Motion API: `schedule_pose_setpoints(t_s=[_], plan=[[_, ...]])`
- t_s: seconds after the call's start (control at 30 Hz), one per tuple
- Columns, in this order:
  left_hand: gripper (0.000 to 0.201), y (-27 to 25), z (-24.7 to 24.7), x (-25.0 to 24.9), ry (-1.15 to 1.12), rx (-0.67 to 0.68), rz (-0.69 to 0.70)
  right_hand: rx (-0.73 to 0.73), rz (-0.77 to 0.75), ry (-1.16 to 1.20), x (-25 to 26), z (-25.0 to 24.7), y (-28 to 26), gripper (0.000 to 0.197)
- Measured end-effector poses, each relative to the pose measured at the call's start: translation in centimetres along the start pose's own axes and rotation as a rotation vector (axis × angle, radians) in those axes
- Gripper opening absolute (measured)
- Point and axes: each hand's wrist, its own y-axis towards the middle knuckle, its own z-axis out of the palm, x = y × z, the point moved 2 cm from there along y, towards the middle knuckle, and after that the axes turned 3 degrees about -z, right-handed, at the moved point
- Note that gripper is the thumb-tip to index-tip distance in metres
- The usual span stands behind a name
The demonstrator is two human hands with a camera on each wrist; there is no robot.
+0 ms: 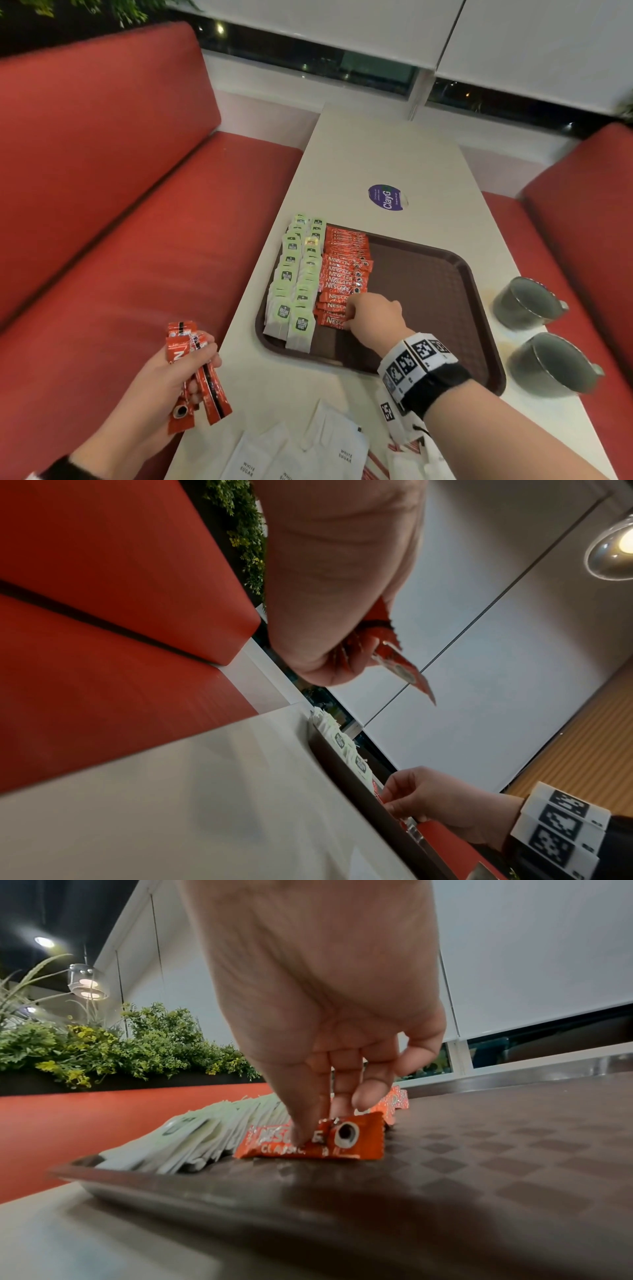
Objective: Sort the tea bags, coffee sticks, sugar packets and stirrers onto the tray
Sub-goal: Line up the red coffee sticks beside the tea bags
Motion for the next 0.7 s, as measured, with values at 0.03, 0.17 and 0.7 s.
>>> schedule_pose_setpoints(t_s=[0.03, 0.17, 0.7], plan=[[0.015, 0.0, 0.2, -0.1, 0.0, 0.008, 0.001, -0.002, 0.004, 0.006, 0.0, -0.1, 0.0, 0.002], [0.014, -0.1, 1.1, -0.5, 0.03, 0.016, 0.007, -0.009, 0.0, 0.012, 0.1, -0.3, 0.0, 0.005], [0.008, -0.6, 10.1, -2.5, -0.012, 0.168, 0.112, 0.096, -0.218, 0.981, 5.1, -1.2, -7.2, 0.006]])
